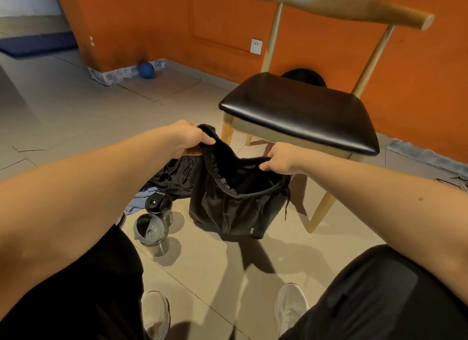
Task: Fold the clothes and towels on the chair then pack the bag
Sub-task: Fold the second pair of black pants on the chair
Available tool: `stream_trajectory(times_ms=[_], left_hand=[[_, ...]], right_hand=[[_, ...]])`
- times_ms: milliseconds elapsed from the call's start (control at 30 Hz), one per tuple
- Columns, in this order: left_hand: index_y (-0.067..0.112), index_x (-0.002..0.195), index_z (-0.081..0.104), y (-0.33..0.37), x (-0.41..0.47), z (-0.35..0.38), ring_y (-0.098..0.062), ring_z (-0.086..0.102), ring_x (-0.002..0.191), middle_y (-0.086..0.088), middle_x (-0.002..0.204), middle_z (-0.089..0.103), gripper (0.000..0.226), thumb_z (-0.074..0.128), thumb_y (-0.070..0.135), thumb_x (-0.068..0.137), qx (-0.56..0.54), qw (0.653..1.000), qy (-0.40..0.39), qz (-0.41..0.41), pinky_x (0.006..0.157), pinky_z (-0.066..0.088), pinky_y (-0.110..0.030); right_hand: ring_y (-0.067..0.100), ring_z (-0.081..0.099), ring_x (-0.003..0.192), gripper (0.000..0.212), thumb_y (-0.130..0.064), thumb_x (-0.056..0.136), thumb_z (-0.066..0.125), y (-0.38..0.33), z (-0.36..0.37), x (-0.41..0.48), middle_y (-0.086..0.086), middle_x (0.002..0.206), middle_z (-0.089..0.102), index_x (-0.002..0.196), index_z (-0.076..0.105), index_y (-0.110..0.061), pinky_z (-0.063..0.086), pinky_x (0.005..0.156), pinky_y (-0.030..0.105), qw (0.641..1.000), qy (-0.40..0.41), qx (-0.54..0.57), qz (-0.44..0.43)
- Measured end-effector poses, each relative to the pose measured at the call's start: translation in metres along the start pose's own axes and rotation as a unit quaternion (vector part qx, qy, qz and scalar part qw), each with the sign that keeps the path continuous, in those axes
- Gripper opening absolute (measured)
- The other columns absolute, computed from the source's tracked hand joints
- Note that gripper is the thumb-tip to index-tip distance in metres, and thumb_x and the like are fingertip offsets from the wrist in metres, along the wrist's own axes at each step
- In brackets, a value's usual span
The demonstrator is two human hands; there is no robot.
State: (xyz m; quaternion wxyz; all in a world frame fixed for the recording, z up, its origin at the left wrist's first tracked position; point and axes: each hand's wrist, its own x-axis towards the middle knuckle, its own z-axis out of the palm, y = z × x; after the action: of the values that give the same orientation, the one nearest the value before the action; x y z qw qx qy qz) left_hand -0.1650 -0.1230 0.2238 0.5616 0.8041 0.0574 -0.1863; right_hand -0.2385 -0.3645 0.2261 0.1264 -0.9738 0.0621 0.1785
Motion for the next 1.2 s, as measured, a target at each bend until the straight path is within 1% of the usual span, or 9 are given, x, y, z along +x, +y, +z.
stream_trajectory(times_ms=[167,300,400,500,600,800,1000,1100,1200], left_hand=[[0.011,0.115,0.062,-0.003,0.004,-0.006,-0.028,0.061,0.1,-0.012,0.111,0.062,0.035,0.072,-0.006,0.086,0.223,0.973,-0.019,0.06,0.073,0.054,-0.032],[0.013,0.132,0.061,-0.004,0.003,-0.024,-0.029,0.057,0.103,-0.012,0.128,0.061,0.041,0.065,0.005,0.092,0.425,0.898,0.007,0.117,0.082,0.046,-0.033],[0.01,0.127,0.066,0.002,-0.003,-0.025,-0.031,0.059,0.1,-0.014,0.123,0.066,0.033,0.057,0.01,0.095,0.448,0.885,0.035,0.12,0.077,0.046,-0.033],[0.004,0.121,0.066,0.004,-0.009,-0.016,-0.032,0.065,0.083,-0.017,0.111,0.065,0.035,0.044,0.003,0.094,0.434,0.896,0.007,0.099,0.054,0.051,-0.03],[0.0,0.124,0.063,0.002,-0.012,-0.011,-0.033,0.068,0.076,-0.017,0.106,0.064,0.037,0.04,0.008,0.097,0.435,0.897,-0.027,0.067,0.049,0.05,-0.03],[0.007,0.109,0.061,0.003,-0.015,-0.004,-0.027,0.071,0.075,-0.012,0.095,0.071,0.057,0.056,0.062,0.096,0.434,0.897,-0.067,0.045,0.062,0.053,-0.031],[-0.001,0.099,0.062,0.002,-0.015,0.006,-0.027,0.057,0.075,-0.013,0.083,0.064,0.033,0.05,0.029,0.104,0.433,0.896,0.008,0.102,0.071,0.044,-0.035],[0.009,0.134,0.062,0.0,-0.012,0.006,-0.033,0.062,0.108,-0.013,0.123,0.066,0.042,0.053,0.0,0.094,0.41,0.906,-0.022,0.106,0.089,0.052,-0.037],[0.014,0.109,0.072,-0.006,-0.015,0.008,-0.031,0.062,0.105,-0.009,0.111,0.069,0.032,0.052,-0.002,0.09,0.428,0.895,-0.06,0.11,0.083,0.051,-0.035]], right_hand=[[0.035,0.073,0.058,0.034,-0.017,0.093,0.046,0.01,-0.012,-0.006,0.018,0.067,0.072,0.08,0.067,0.006,0.065,0.064,0.041,0.992,0.059,0.066,0.092],[0.029,0.049,0.057,0.024,-0.011,0.086,0.05,0.019,-0.021,-0.009,0.02,0.069,0.06,0.071,0.061,0.004,0.041,0.055,0.035,0.99,0.114,0.008,0.081],[0.033,0.055,0.072,0.032,-0.005,0.089,0.048,0.018,-0.023,-0.004,0.031,0.099,0.07,0.101,0.072,0.012,0.044,0.061,0.041,0.992,0.103,0.026,0.072],[0.031,0.055,0.059,0.021,-0.005,0.088,0.044,0.009,-0.025,-0.01,0.021,0.067,0.058,0.075,0.058,0.002,0.049,0.056,0.037,0.985,0.135,0.074,0.075],[0.044,0.073,0.066,0.028,-0.013,0.095,0.039,0.004,-0.027,-0.017,0.027,0.079,0.069,0.083,0.059,0.002,0.064,0.07,0.047,0.973,0.129,0.14,0.133],[0.04,0.07,0.092,0.031,-0.007,0.101,0.028,0.003,-0.017,-0.012,0.031,0.115,0.066,0.107,0.057,0.004,0.058,0.078,0.066,0.83,0.037,0.532,0.163],[0.023,0.062,0.075,0.022,-0.014,0.109,0.041,-0.005,-0.02,-0.004,0.008,0.086,0.063,0.091,0.052,-0.011,0.055,0.069,0.044,0.768,0.041,0.623,0.144],[0.024,0.068,0.091,0.017,-0.018,0.106,0.048,-0.005,-0.023,-0.002,0.01,0.103,0.07,0.105,0.06,-0.007,0.057,0.077,0.038,0.76,-0.002,0.638,0.121],[0.03,0.069,0.106,0.018,-0.013,0.096,0.061,-0.006,-0.03,-0.007,0.013,0.116,0.071,0.111,0.063,-0.004,0.054,0.098,0.044,0.755,-0.063,0.648,0.085]])
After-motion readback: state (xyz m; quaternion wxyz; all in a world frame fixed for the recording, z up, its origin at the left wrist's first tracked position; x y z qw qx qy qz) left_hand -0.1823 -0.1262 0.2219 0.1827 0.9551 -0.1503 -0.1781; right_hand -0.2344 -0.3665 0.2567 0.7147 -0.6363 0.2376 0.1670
